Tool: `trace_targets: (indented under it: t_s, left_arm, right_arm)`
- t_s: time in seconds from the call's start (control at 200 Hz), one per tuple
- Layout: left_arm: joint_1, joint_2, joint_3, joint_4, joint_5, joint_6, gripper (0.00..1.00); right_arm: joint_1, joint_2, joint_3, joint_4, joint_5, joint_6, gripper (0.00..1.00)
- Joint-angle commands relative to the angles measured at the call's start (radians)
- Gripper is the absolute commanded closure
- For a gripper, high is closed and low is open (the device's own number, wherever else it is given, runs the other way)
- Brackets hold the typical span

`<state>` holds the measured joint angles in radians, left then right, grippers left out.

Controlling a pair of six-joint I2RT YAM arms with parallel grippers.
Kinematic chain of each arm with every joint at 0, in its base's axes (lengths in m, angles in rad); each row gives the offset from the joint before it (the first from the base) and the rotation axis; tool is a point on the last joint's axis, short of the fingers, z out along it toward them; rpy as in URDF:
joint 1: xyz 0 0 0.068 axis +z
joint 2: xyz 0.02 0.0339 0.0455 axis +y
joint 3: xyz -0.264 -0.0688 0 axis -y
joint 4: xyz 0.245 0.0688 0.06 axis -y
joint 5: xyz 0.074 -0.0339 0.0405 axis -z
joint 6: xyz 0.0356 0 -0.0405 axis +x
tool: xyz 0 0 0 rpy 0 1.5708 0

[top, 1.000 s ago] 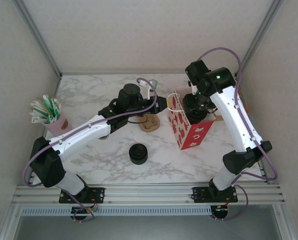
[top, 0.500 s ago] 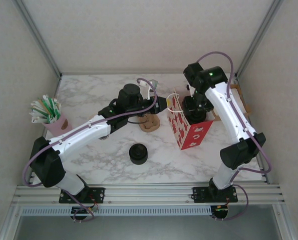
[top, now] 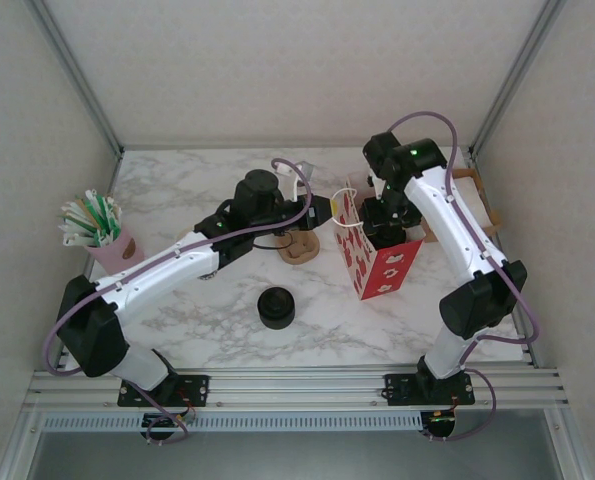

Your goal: Pack the takeout coffee

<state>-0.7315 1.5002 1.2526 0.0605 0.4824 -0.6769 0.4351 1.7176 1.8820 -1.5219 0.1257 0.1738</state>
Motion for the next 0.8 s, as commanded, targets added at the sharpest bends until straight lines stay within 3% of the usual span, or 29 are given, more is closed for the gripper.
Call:
trace_targets:
  t_s: [0.0, 0.791]
  left_arm:
    - [-0.006, -0.030, -0.012, 0.008, -0.005, 0.013, 0.98]
    - [-0.009, -0.035, -0.012, 0.006, -0.015, 0.003, 0.98]
  right_arm:
    - [-0.010, -0.014, -0.019, 0.017, -0.023, -0.011, 0.33]
    - [-0.044, -0.056, -0.095, 0.104, -0.060, -0.027, 0.33]
